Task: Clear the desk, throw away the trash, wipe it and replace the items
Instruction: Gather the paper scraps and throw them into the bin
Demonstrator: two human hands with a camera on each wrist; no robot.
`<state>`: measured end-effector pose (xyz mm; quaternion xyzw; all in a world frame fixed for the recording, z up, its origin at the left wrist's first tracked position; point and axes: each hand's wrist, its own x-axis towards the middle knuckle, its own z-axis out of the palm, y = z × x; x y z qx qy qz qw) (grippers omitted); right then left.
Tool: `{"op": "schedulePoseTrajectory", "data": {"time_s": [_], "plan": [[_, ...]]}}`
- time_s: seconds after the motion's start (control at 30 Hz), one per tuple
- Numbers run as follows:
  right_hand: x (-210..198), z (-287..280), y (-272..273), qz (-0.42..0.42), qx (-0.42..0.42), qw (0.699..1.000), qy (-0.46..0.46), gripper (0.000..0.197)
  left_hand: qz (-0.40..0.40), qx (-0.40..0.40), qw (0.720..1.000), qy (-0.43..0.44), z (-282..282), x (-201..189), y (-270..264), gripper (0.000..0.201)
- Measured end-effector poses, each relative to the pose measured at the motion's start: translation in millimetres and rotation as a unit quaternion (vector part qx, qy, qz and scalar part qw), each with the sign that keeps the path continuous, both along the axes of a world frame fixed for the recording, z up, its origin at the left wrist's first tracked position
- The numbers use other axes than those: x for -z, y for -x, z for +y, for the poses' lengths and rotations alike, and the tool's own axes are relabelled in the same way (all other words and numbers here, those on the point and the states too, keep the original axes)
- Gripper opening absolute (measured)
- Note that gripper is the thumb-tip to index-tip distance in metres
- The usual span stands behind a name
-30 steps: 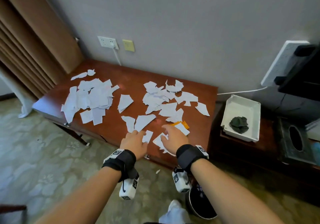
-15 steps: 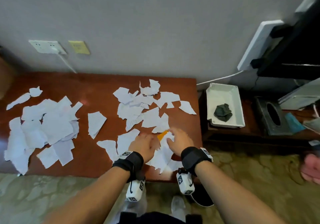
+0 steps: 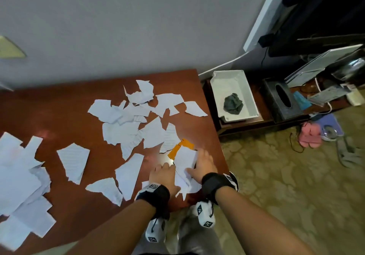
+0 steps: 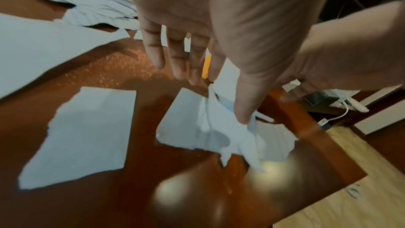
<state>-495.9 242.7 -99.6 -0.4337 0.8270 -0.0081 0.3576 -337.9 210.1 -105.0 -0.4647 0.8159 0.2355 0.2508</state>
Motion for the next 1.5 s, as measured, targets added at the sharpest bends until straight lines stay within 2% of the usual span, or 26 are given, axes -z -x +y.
{"op": "schedulePoseTrajectory", "data": {"time_s": [0.1, 0.2, 0.3, 0.4, 0.5, 0.57, 0.67, 0.77, 0.9, 1.0, 1.07, 1.17, 1.27, 1.37, 1.5], "plan": [[10, -5, -8, 0.007, -0.008, 1.0, -0.005, 0.082, -0.023, 0.013, 0.999, 0.028, 0, 12, 0, 0.078], [20, -3, -10, 0.032, -0.017, 0.999, 0.004, 0.071, -0.021, 0.026, 0.998, 0.054, -1, 20, 3, 0.076], [27, 2, -9, -0.002, -0.005, 1.0, 0.01, 0.06, -0.034, 0.037, 0.997, 0.059, 3, 25, 5, 0.064], [30, 7, -5, -0.033, -0.004, 0.999, -0.001, 0.045, -0.047, 0.056, 0.996, 0.058, 8, 27, 9, 0.041], [29, 16, 3, -0.05, -0.009, 0.999, -0.005, 0.04, -0.041, 0.061, 0.997, 0.017, 10, 24, 17, 0.031], [24, 21, 11, -0.084, 0.005, 0.996, 0.013, 0.043, -0.022, 0.025, 0.999, -0.03, 10, 21, 21, 0.03], [13, 25, 27, -0.122, 0.049, 0.99, 0.046, 0.021, 0.005, -0.067, 0.992, -0.105, 11, 16, 28, 0.039], [5, 29, 46, -0.127, 0.053, 0.989, 0.053, 0.008, 0.036, -0.11, 0.987, -0.114, 12, 7, 37, 0.039], [9, 32, 61, -0.134, 0.018, 0.99, 0.043, 0.023, 0.093, -0.152, 0.98, -0.086, 9, -2, 47, 0.017], [18, 32, 64, -0.126, -0.007, 0.991, 0.034, 0.037, 0.117, -0.213, 0.967, -0.071, 1, -4, 51, 0.029], [19, 29, 62, -0.131, 0.01, 0.99, 0.042, 0.045, 0.136, -0.246, 0.958, -0.057, -8, -5, 51, 0.035], [19, 20, 58, -0.163, 0.057, 0.981, 0.083, 0.041, 0.158, -0.274, 0.948, -0.034, -23, -1, 48, 0.036], [26, 9, 53, -0.178, 0.054, 0.979, 0.077, 0.042, 0.154, -0.291, 0.944, -0.025, -39, 8, 47, 0.05], [34, -2, 46, -0.158, 0.038, 0.986, 0.041, 0.044, 0.121, -0.278, 0.952, -0.031, -51, 19, 46, 0.068], [40, -15, 38, -0.142, 0.051, 0.988, 0.043, 0.035, 0.066, -0.202, 0.977, -0.018, -59, 29, 46, 0.059]]}}
